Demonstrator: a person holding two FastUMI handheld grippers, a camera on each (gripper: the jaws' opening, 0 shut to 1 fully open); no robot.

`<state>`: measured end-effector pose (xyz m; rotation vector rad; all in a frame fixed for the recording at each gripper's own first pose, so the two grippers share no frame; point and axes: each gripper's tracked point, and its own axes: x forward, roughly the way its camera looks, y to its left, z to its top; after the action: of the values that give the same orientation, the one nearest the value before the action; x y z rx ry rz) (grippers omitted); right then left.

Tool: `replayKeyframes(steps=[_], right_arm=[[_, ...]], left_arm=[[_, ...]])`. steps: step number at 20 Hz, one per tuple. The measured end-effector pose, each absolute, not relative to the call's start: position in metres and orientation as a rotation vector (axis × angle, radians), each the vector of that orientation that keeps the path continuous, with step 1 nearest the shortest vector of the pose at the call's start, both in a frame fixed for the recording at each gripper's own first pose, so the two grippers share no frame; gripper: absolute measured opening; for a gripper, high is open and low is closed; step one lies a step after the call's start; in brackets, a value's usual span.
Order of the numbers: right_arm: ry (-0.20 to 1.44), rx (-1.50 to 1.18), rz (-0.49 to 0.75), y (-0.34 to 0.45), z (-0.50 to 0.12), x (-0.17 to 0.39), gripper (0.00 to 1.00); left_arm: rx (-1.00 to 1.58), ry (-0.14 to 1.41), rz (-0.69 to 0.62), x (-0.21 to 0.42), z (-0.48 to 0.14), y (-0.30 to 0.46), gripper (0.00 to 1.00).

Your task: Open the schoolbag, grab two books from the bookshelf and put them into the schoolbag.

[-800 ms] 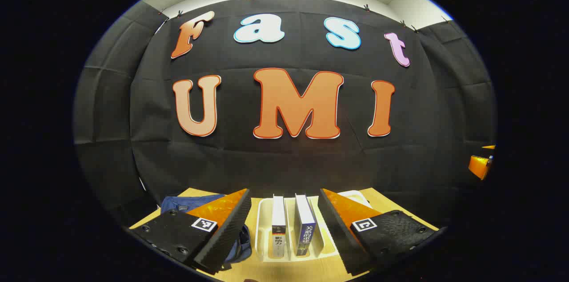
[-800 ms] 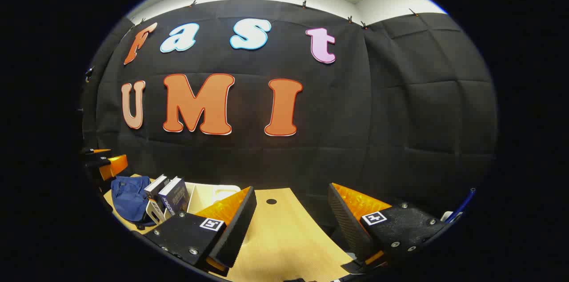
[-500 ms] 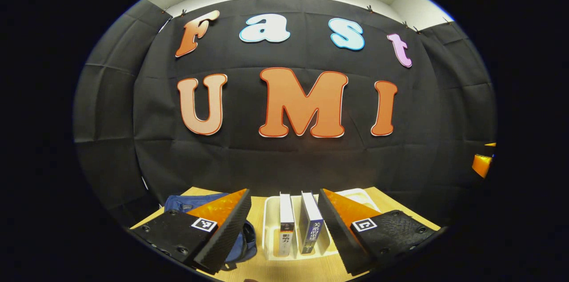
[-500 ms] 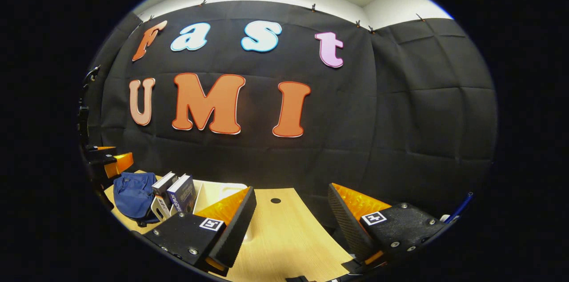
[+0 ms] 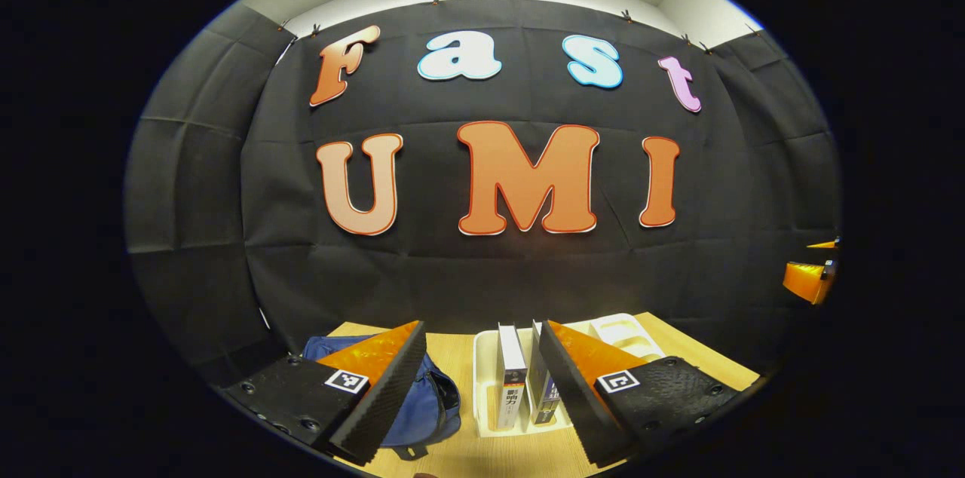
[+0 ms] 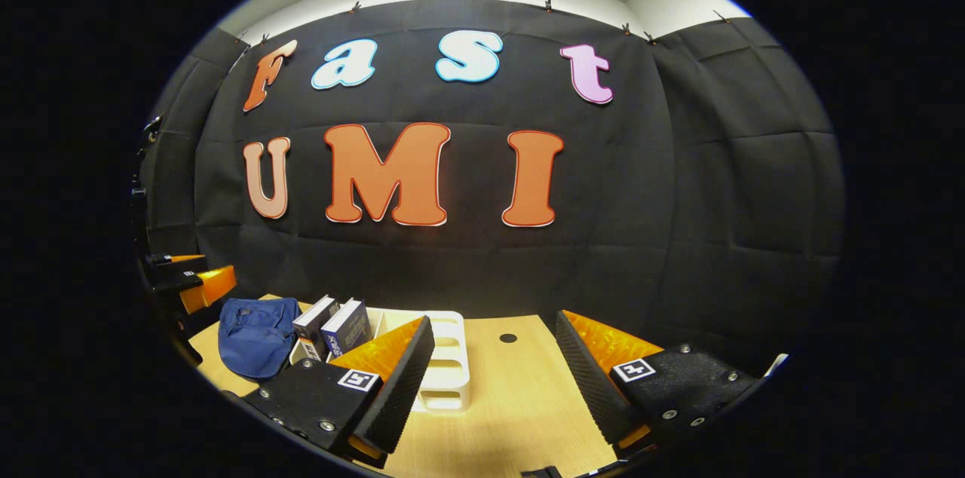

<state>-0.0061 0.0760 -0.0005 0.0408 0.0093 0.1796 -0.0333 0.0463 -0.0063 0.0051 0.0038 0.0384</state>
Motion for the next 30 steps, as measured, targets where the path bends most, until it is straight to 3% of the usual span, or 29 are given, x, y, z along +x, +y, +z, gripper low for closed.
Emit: replayKeyframes(steps=[8, 9, 10, 30], right_arm=[[0.036, 0.093, 0.29, 0.11, -0.002, 0.001, 0.97], [0.036, 0.084, 0.286, 0.108, -0.002, 0.003, 1.0], [0.028, 0.071, 0.284, 0.108, 0.0, 0.005, 0.96], [0.059, 0.116, 0.339, 0.135, -0.012, 0.026, 0.97]], left_arm=[[-0.021, -0.009, 0.107, -0.039, -0.01, 0.076, 0.94], [-0.034, -0.009, 0.102, -0.04, -0.012, 0.075, 0.94], [-0.044, -0.006, 0.09, -0.041, -0.013, 0.074, 0.94], [-0.068, -0.039, 0.108, -0.047, -0.017, 0.113, 0.94]])
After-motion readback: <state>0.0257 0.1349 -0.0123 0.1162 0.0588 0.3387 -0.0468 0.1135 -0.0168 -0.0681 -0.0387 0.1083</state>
